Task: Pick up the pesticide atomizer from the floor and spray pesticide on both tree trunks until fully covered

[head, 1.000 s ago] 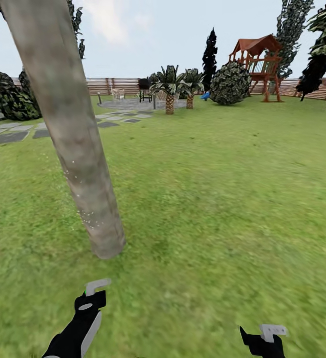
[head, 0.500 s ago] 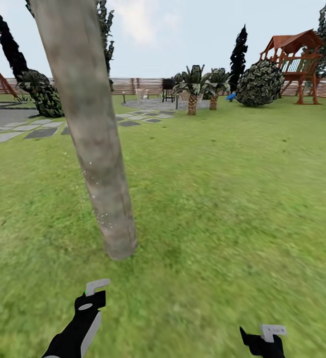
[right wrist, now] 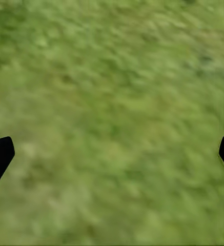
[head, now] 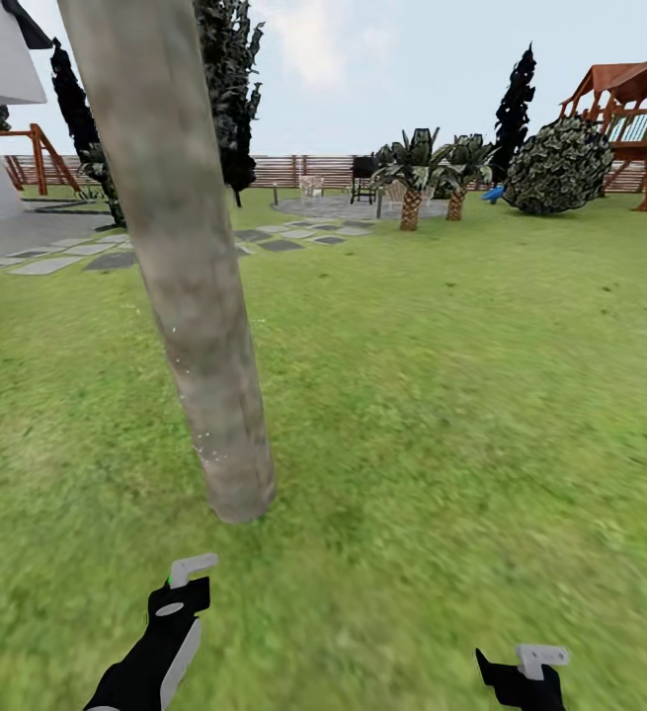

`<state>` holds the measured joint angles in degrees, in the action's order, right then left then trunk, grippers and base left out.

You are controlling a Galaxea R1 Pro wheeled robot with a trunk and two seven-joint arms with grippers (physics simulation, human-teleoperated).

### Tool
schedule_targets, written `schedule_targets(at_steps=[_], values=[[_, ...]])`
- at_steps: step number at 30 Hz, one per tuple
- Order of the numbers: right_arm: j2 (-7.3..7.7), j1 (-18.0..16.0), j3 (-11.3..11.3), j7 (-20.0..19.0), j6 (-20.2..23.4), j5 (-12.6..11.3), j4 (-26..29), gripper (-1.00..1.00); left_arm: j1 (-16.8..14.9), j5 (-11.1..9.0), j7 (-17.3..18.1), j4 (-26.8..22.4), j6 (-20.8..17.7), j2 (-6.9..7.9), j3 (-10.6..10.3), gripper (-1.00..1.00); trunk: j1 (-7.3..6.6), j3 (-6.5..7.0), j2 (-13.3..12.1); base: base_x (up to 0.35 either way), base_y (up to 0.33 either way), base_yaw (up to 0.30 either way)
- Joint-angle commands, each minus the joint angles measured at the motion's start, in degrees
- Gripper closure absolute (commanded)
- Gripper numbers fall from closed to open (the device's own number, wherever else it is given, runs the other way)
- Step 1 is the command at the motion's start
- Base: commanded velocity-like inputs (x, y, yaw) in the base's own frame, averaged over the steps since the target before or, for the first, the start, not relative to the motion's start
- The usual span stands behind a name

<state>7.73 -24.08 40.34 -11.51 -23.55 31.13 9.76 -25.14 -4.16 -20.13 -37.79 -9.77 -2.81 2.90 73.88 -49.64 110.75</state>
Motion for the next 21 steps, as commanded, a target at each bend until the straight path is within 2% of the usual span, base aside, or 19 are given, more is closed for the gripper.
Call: schedule_targets(at_steps=[1, 11, 21], values=[[0.00, 0.0, 0.0, 0.0, 0.0, 0.0, 0.0, -1.00, 0.0, 0.0, 0.0, 0.0, 0.0, 0.00, 0.0, 1.00, 0.00, 0.00, 0.0, 0.157, -0.241, 0.000], [0.00, 0.0, 0.0, 0.0, 0.0, 0.0, 0.0, -1.00, 0.0, 0.0, 0.0, -0.1, 0.0, 0.00, 0.0, 1.00, 0.00, 0.00, 0.0, 0.155, -0.241, 0.015], [0.00, 0.0, 0.0, 0.0, 0.0, 0.0, 0.0, -1.00, 0.0, 0.0, 0.1, -0.2, 0.0, 0.03, 0.0, 1.00, 0.00, 0.00, 0.0, 0.134, -0.246, 0.239]])
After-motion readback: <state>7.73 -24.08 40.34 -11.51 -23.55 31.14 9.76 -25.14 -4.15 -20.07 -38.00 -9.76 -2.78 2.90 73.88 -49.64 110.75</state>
